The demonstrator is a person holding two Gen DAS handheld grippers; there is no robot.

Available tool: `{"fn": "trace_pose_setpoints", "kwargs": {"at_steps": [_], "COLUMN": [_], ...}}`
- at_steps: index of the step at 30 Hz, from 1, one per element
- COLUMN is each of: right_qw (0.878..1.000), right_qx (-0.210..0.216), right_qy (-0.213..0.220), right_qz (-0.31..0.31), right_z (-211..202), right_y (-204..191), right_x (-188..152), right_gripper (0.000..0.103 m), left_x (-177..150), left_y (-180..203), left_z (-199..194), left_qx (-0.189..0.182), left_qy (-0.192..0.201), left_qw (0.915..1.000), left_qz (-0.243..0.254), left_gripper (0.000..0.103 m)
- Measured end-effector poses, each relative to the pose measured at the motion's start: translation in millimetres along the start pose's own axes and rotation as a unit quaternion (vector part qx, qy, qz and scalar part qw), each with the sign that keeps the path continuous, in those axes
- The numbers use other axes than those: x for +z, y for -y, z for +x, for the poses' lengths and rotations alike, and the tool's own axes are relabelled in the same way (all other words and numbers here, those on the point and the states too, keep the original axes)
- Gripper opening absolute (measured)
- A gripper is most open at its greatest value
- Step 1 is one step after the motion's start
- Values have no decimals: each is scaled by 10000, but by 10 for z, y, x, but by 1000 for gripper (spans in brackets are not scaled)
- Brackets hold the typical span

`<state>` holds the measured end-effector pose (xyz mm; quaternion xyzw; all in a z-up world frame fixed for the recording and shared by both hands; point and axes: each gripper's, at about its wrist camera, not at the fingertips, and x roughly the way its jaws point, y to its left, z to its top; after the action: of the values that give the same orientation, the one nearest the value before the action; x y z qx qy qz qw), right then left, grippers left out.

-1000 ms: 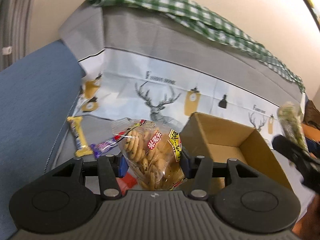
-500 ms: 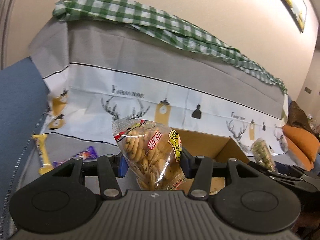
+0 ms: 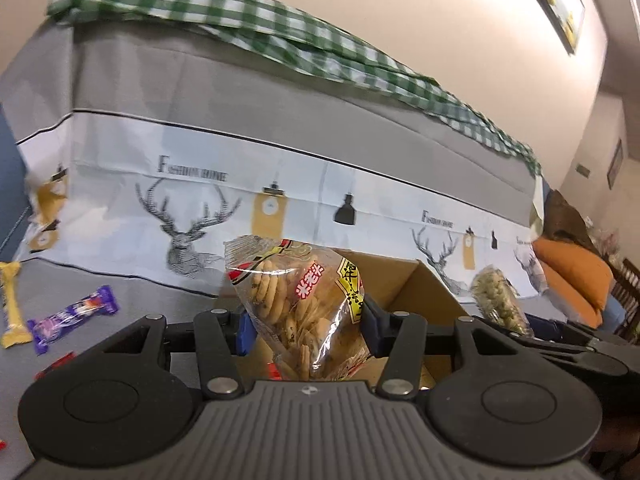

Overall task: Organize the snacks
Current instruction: 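Carry the cookie bag and nut bag over the cardboard box with both tools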

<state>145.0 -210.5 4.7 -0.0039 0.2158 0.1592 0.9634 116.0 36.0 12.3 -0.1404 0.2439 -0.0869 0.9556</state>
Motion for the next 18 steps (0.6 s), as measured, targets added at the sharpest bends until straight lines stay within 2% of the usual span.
{"fn": "trace_pose_setpoints", "kwargs": {"at_steps": [6,18], "right_qw": [9999,9996], "right_qx": [-65,-157], "right_qy": [-64,-170], "right_qz": [-61,-154], "right_z": [34,89], "right_y": [-23,-54], "right_x": [-21,-33], "right_gripper": [81,81], "left_x": [-23,-22], "left_y": [183,160], "left_z": [144,208], "left_qx": [-175,-253], "left_qy": [48,-50], "left_qw": [9994,9996], "left_qz": [280,150], "left_gripper": [56,57]}}
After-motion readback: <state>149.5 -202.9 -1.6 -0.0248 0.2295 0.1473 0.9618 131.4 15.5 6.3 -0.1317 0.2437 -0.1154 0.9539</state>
